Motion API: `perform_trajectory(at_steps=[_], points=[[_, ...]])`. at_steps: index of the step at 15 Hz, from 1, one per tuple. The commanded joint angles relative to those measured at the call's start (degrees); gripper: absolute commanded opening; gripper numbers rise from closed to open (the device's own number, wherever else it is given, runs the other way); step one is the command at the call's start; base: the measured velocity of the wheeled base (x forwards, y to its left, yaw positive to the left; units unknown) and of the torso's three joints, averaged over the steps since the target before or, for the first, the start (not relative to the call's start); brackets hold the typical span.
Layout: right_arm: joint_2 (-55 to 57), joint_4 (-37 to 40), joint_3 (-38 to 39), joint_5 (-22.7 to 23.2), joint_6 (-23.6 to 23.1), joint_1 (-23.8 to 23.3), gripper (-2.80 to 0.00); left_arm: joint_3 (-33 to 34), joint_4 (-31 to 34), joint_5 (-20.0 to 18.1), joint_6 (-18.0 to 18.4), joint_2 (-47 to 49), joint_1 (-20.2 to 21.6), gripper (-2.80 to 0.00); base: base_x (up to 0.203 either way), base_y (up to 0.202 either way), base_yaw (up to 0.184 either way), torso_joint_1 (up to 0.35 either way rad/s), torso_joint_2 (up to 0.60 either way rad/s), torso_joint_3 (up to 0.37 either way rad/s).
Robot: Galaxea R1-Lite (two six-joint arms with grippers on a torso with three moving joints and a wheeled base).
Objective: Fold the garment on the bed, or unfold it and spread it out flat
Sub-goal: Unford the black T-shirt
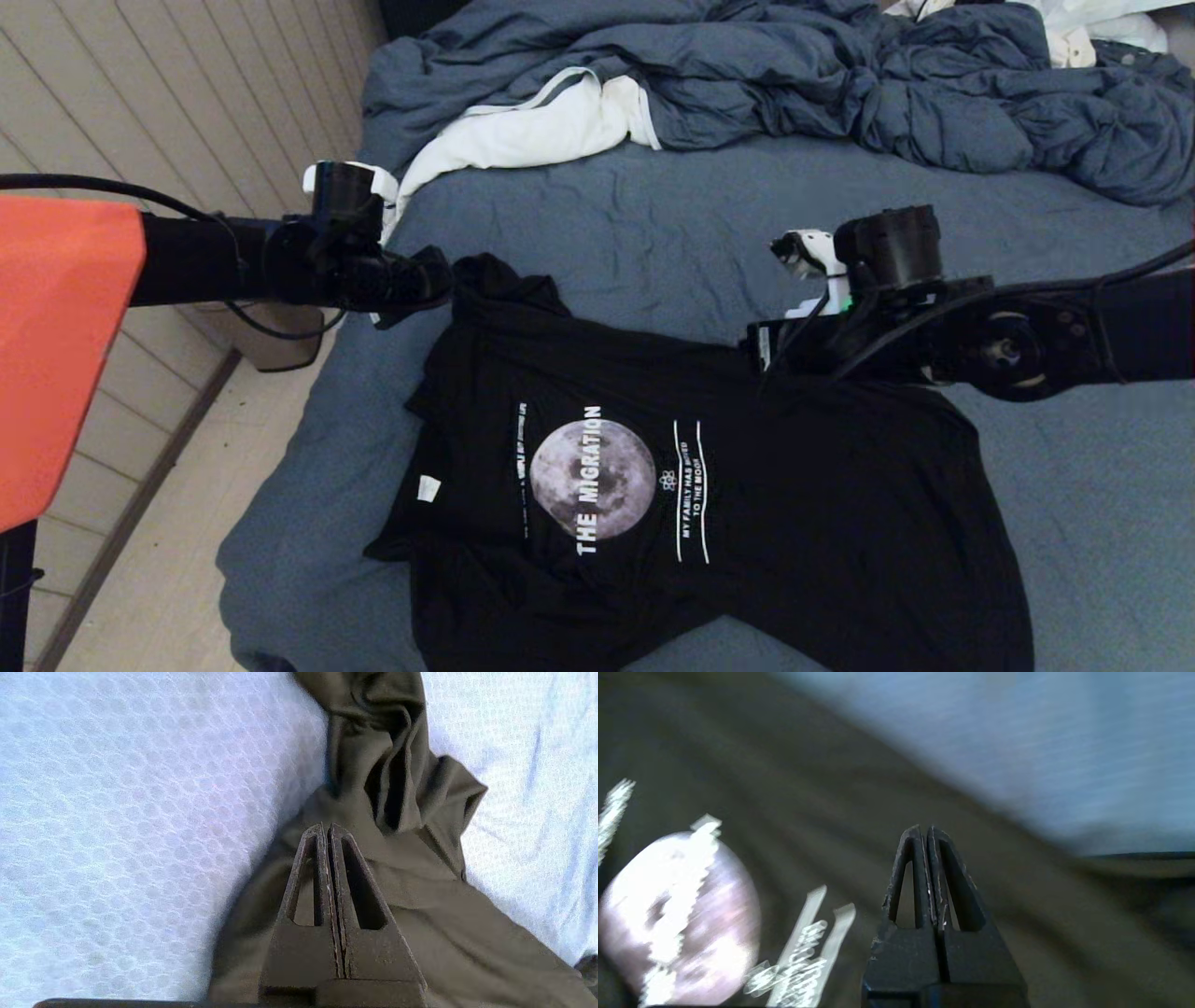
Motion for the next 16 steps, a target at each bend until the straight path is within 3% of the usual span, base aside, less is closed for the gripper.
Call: perform_trajectory(at_steps=[1,3,7,15,16], points=[[-0.98,0.16,-0.95,-0.03,-0.61,-4.74,-2.8,0.01,1.14,-0.03,-0.17,-1.15,0.15,-2.8,0.0,0.0,0.0,0.0,0.0,0.0],[-1.87,3.91,-3.6,0.08,-4.61,-9.29,-2.8,0.04,5.82,-0.05,0.21,-2.74,-0.08,-2.8,0.0,0.0,0.0,0.0,0.0,0.0],[-0.87,17.49,-12.88,1.03,-6.56,-15.21,-2.8,0.37,8.87,-1.0,1.48,-4.1,-0.9,-2.8,0.0,0.0,0.0,0.0,0.0,0.0],[3.78,18.84,-13.92,2.07,-9.97,-18.03,-2.8,0.81,8.87,-1.0,1.48,-4.14,-1.61,-2.8,0.0,0.0,0.0,0.0,0.0,0.0],[3.97,18.86,-13.92,2.07,-10.35,-18.29,0.0,0.9,8.87,-1.0,1.48,-4.14,-1.61,-2.8,0.0,0.0,0.0,0.0,0.0,0.0]])
